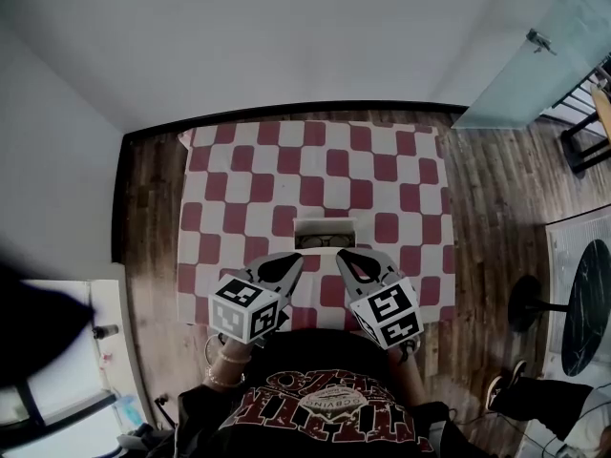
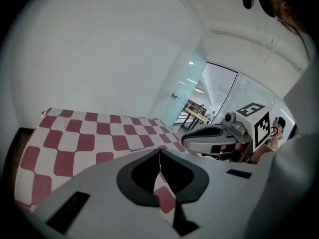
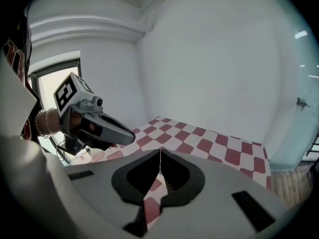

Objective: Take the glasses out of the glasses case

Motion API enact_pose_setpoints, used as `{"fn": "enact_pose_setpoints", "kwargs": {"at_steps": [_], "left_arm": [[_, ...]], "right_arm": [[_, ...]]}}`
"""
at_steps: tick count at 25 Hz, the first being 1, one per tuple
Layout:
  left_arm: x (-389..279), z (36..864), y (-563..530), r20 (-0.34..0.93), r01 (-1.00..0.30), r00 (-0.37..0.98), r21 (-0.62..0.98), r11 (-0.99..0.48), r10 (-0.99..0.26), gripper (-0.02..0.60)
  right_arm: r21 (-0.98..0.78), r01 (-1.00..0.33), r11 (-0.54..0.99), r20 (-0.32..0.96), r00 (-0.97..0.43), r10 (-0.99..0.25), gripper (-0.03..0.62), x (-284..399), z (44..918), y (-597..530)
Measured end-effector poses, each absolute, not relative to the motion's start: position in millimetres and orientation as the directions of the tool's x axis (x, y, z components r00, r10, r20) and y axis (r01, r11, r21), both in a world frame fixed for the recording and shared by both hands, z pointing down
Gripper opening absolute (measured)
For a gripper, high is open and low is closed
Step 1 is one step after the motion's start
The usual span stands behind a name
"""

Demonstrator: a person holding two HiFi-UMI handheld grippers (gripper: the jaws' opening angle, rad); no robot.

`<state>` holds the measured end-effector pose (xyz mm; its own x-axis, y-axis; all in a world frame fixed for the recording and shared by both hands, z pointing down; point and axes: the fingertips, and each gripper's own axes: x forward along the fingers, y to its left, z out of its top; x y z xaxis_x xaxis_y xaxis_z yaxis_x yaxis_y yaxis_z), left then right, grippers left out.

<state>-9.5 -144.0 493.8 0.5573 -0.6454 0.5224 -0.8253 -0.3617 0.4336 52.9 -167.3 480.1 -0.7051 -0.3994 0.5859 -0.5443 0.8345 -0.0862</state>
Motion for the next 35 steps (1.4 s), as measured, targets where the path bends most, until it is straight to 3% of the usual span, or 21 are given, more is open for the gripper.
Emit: {"fn": "enact_pose_setpoints", "kwargs": {"at_steps": [35], "left_arm": [[-19.9,504.0,-135.7,0.507,-0.811,0.561,0.493,-0.314,-0.654,0.009]], "right_arm": [[-0.05,-0.456,0.888,0.683,-0.665,-0.303,0.021,21.8,561.2,-176.1]]}}
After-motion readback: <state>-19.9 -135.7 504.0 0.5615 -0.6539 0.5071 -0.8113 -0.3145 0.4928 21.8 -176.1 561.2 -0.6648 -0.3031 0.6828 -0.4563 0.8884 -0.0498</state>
